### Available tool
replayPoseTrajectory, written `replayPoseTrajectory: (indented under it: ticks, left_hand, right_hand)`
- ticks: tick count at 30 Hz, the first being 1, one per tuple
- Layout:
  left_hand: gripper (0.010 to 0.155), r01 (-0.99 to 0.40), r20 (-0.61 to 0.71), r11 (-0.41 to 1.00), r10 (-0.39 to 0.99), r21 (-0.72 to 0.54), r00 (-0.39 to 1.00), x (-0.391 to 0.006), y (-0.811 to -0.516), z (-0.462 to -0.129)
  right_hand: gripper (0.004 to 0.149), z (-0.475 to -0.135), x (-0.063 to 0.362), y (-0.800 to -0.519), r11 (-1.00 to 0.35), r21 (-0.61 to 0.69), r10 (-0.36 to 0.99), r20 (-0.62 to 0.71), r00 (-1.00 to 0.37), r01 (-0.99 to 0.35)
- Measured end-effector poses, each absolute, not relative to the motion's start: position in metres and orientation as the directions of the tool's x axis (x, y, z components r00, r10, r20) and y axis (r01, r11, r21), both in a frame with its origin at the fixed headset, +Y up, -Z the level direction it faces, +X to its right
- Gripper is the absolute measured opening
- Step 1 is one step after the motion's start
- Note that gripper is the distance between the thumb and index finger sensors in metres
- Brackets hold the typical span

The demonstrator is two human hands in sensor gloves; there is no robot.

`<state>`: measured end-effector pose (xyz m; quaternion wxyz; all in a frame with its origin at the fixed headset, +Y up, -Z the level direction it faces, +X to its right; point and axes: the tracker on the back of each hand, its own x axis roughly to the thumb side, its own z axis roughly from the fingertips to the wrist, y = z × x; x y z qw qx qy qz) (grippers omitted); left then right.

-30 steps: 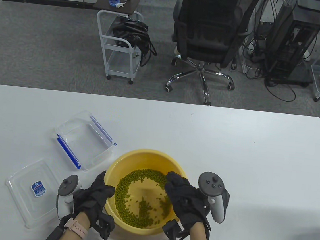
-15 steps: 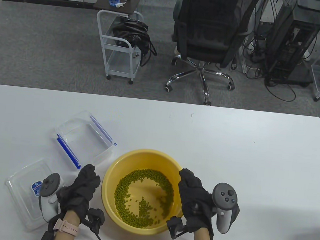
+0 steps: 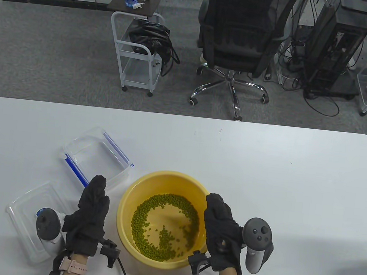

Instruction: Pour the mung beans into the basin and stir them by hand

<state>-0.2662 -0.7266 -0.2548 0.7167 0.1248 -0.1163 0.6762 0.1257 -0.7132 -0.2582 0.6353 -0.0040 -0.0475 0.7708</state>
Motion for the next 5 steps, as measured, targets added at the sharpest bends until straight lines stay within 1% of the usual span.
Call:
replayPoseTrajectory:
  ticks: [5]
  left_hand:
    - [0.059,-0.997,0.336,0.072,0.939,0.025,0.076,-0.264,-0.727,-0.2546]
  right_hand:
    - [0.047,-0.256,0.1274,-0.712,-0.193,-0.109,0.975,0.087,-0.203,-0.975]
